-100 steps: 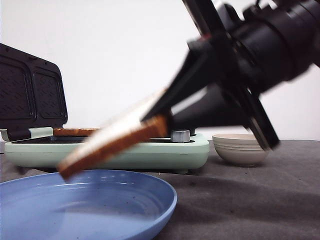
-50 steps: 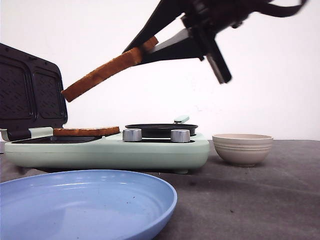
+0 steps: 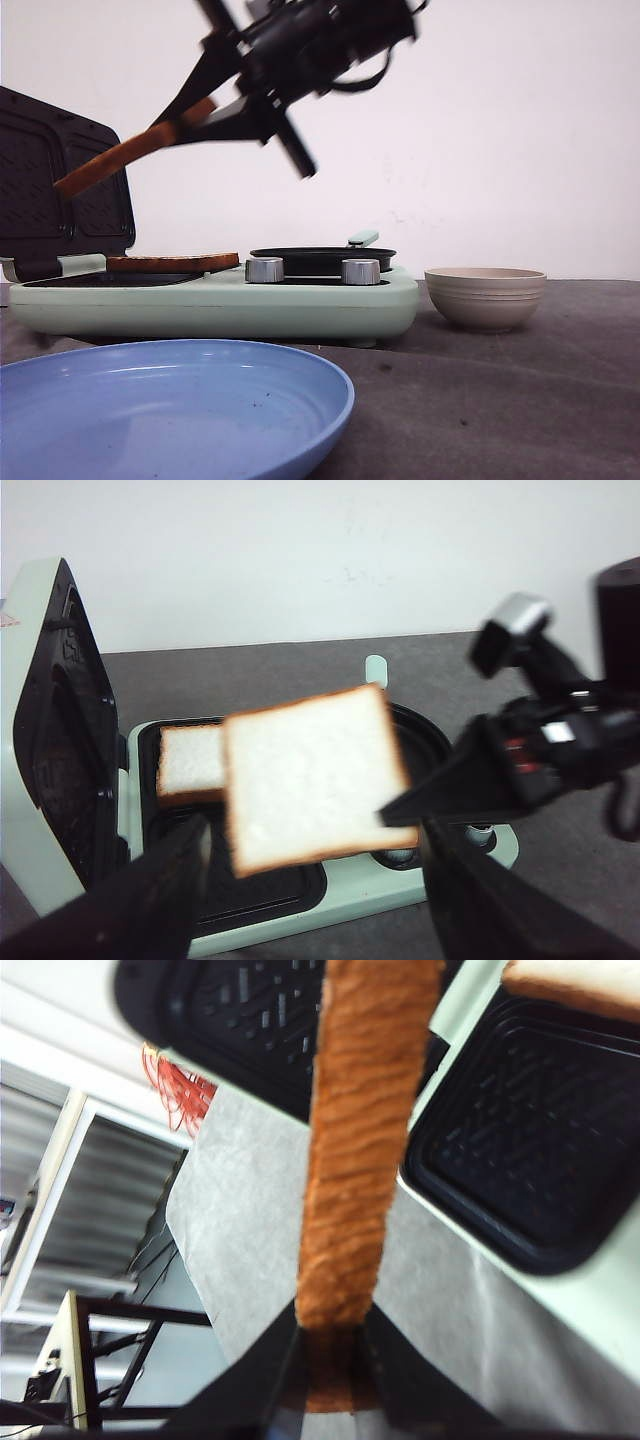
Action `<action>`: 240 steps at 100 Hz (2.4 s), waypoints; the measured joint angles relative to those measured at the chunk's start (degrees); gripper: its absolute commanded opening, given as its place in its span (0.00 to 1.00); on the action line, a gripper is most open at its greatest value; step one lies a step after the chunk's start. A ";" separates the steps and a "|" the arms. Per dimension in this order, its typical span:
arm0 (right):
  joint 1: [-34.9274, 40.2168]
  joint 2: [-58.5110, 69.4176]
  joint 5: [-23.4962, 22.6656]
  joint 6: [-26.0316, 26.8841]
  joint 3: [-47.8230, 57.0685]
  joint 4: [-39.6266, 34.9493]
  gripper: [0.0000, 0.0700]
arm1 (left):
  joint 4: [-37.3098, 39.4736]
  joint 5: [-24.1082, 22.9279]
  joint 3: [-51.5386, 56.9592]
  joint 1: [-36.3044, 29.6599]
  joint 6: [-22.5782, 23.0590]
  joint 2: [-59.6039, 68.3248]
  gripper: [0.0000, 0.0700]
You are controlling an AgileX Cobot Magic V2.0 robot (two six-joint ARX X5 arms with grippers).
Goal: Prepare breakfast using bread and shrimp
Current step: 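Carry the bread slice over to the sandwich maker with the right gripper, then lower the slice onto the second grill plate and release it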
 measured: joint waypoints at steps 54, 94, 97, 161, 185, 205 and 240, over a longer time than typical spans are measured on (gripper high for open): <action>-0.11 12.52 1.03 -0.02 7.48 -0.09 0.00 | -0.09 0.00 0.00 0.02 -0.02 0.00 0.50; 0.22 13.11 3.15 -0.42 7.50 0.35 0.01 | -0.09 0.00 0.00 0.02 -0.15 0.00 0.50; 0.22 13.11 3.17 -0.44 7.50 0.35 0.06 | -0.09 0.00 0.00 0.02 -0.26 0.00 0.50; 0.59 13.16 3.87 -2.99 7.96 -1.62 0.71 | -0.09 0.00 0.00 0.02 -0.66 0.00 0.50; 0.90 13.18 7.52 -5.97 10.49 -7.43 0.72 | -0.11 0.00 0.00 0.00 -0.66 0.00 0.50; 1.53 13.25 9.64 -9.33 13.46 -12.11 0.73 | -0.09 0.00 0.00 0.00 -0.66 0.00 0.50; 2.43 13.27 11.56 -12.85 14.64 -16.15 0.73 | -0.09 0.00 0.00 0.02 -0.66 0.00 0.50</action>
